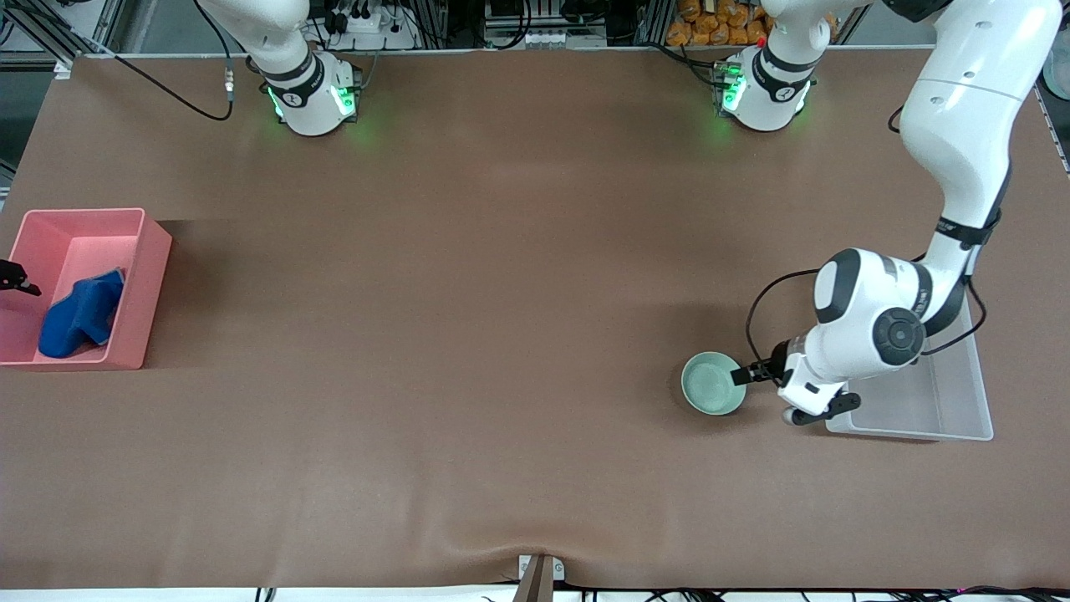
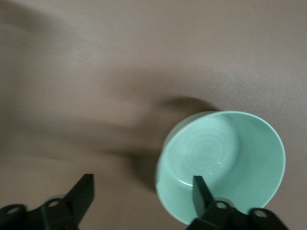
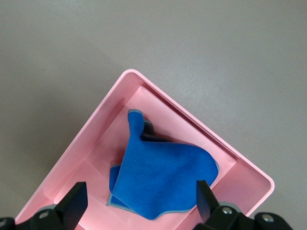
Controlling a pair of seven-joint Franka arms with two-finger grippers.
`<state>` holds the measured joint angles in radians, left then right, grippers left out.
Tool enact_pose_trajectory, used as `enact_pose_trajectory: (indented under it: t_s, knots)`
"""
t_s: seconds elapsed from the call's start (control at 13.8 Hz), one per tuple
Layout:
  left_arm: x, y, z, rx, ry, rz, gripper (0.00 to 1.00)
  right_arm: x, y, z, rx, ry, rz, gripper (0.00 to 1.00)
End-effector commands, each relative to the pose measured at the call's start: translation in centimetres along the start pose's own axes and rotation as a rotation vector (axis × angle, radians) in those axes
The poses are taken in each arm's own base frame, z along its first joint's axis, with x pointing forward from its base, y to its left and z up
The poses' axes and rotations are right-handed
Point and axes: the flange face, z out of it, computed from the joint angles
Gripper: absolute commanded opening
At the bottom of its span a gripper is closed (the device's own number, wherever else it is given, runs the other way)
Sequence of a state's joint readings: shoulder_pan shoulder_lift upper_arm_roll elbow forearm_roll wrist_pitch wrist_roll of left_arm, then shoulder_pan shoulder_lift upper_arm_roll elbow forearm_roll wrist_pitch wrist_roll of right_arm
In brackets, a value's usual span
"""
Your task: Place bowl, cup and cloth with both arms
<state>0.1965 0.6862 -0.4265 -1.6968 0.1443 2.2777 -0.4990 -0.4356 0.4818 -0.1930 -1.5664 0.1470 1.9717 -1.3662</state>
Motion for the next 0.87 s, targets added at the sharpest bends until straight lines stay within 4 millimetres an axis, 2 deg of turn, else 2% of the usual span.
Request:
enact_pose_trajectory:
  t_s: [0.0,0.07,0.14,0.29,0.51,0.65,0.8]
  knots:
    - [0.4,0.8,0.8,-0.002,0.026,0.002,0.44,1.8,-1.7,-1.4,0.013,0.009,0.036,1.0]
    - [0.4,0.9,1.1,-0.002,0.022,0.003,0.23,2.3,-2.2,-1.6,0.034,0.002,0.059,1.0]
    - [0.4,0.9,1.2,-0.002,0.022,0.004,0.0,3.6,-2.8,-1.8,0.034,-0.001,0.06,1.0]
    - [0.3,0.9,1.7,-0.002,0.016,0.006,0.0,5.5,-3.9,-2.9,0.031,-0.005,0.071,1.0]
    - [0.4,1.0,1.0,-0.003,0.026,0.014,0.0,9.4,-6.6,-4.0,0.042,-0.042,0.127,1.0]
    - [0.4,1.1,-0.7,0.001,0.046,0.022,0.0,12.1,-8.9,-5.1,0.048,-0.07,0.166,1.0]
    - [0.0,1.8,-3.4,0.011,0.059,0.034,0.0,14.8,-11.6,-6.4,0.052,-0.102,0.226,1.0]
